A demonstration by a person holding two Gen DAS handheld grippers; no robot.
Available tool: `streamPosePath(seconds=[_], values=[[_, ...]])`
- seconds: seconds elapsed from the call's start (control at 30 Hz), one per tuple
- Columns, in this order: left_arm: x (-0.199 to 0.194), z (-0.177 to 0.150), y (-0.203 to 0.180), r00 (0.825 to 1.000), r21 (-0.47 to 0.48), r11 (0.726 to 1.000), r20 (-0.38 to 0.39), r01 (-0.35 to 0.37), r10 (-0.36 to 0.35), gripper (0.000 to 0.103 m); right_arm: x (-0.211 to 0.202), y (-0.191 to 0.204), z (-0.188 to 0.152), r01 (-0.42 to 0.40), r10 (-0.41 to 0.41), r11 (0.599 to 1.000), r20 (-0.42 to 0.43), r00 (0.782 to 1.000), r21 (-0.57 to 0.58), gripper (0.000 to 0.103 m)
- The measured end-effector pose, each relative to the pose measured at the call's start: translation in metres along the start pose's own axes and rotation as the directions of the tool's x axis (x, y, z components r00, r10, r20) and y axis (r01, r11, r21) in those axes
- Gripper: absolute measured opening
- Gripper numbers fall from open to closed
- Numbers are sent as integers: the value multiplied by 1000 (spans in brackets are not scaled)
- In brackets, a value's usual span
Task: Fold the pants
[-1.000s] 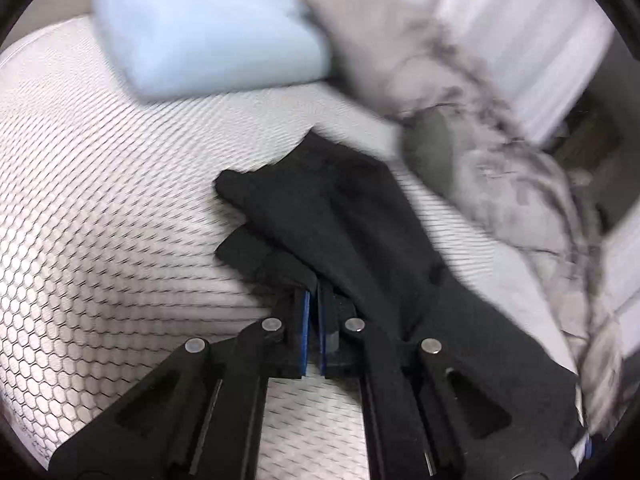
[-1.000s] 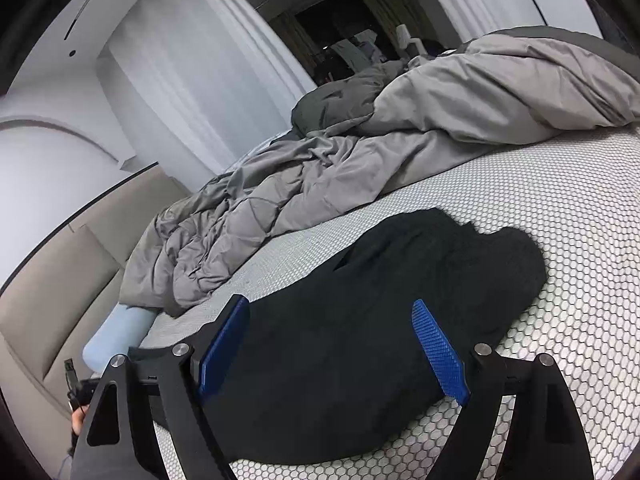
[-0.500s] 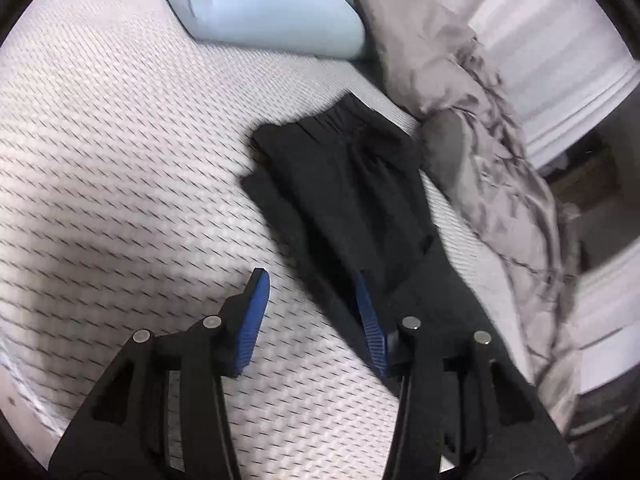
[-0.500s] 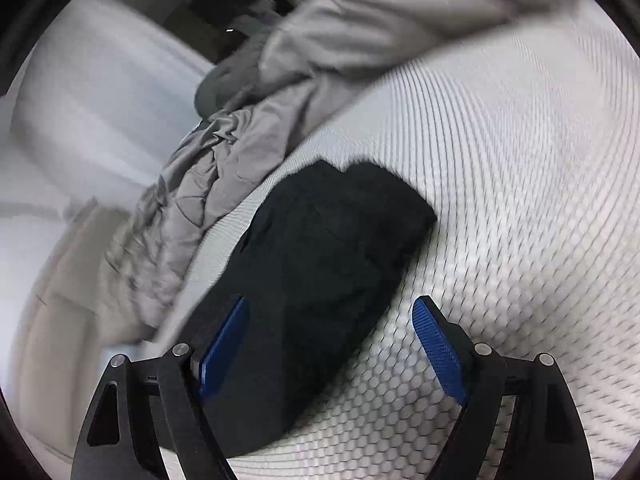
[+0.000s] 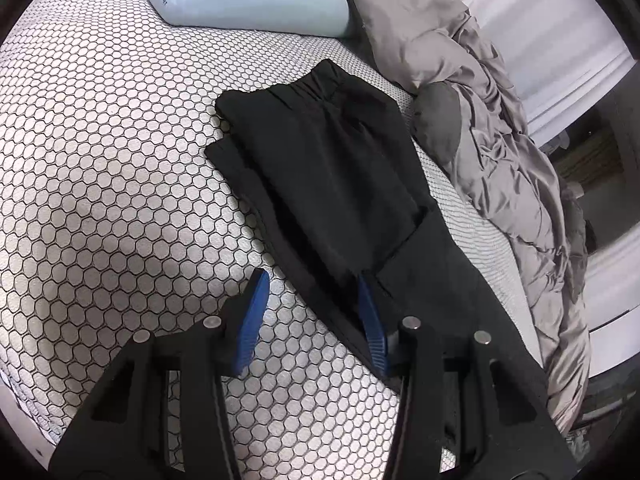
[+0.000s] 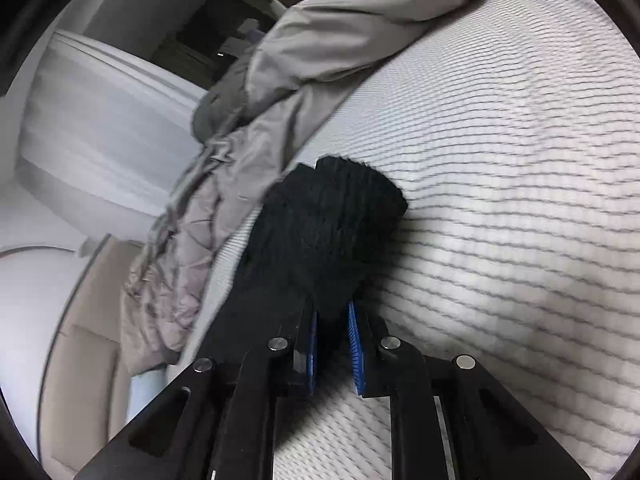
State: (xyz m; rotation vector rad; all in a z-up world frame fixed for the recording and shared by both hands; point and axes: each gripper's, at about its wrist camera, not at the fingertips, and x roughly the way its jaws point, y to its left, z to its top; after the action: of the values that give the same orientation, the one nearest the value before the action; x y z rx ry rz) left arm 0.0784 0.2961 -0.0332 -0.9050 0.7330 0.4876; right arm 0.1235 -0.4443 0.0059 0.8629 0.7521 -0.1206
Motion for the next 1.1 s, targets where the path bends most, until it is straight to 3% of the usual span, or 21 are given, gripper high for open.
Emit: streamPosePath(seconds=[0.07, 0.17, 0.2, 0.3, 0.37, 0.4, 0.43, 0.47, 0.6, 0.73, 0.8, 0.9, 1.03, 1.1], values=[[0, -2, 1, 1000, 5, 1000, -4, 1, -1, 41, 7, -1, 1, -18, 18, 1000, -32, 999, -6, 30], [-3, -3, -1, 1000, -6, 1000, -7, 23, -24, 41, 10, -1, -2, -119, 121, 991, -39, 992, 54, 64], [-9, -4, 1, 1000, -15, 1000, 11, 25, -25, 41, 11, 1, -1, -152, 154, 986, -24, 988, 67, 71], [-28, -4, 0, 996, 15, 1000, 85, 20, -21, 41, 18, 11, 1, -150, 151, 986, -11, 988, 73, 81], [-28, -2, -2, 996, 41, 999, 82, 28, -31, 41, 31, 13, 2, -98, 99, 993, -22, 995, 68, 80], [-24, -3, -2, 998, 39, 999, 64, 28, -31, 41, 35, 13, 3, -78, 80, 994, -25, 996, 70, 75], [-15, -3, -1, 999, 24, 999, 34, 29, -29, 41, 43, 10, 3, -58, 60, 995, -23, 998, 77, 67], [-9, -3, 1, 999, 11, 1000, 16, 28, -29, 41, 47, 7, 4, -48, 49, 995, -15, 999, 85, 40], [5, -4, 6, 1000, -40, 999, 2, 30, -30, 41, 46, -2, 2, -42, 36, 992, 47, 998, 120, 21], [-5, -5, 0, 998, -37, 998, 16, 54, -54, 41, 11, 19, -4, -6, 4, 1000, 172, 985, 16, 17], [-10, -5, -2, 998, -29, 998, 34, 49, -48, 41, -10, 13, -7, -6, 2, 1000, 195, 981, 21, 17], [-11, -5, 2, 999, -48, 998, 28, 43, -42, 41, -38, -8, -6, 13, -24, 998, 195, 980, 61, 17], [-4, -6, 4, 999, -50, 998, -7, 42, -43, 41, -41, -15, 3, 211, -200, 971, 96, 975, -113, 19], [-1, -7, 1, 999, -38, 998, -6, 41, -42, 41, -38, -24, 4, 218, -216, 974, 54, 975, -54, 28]])
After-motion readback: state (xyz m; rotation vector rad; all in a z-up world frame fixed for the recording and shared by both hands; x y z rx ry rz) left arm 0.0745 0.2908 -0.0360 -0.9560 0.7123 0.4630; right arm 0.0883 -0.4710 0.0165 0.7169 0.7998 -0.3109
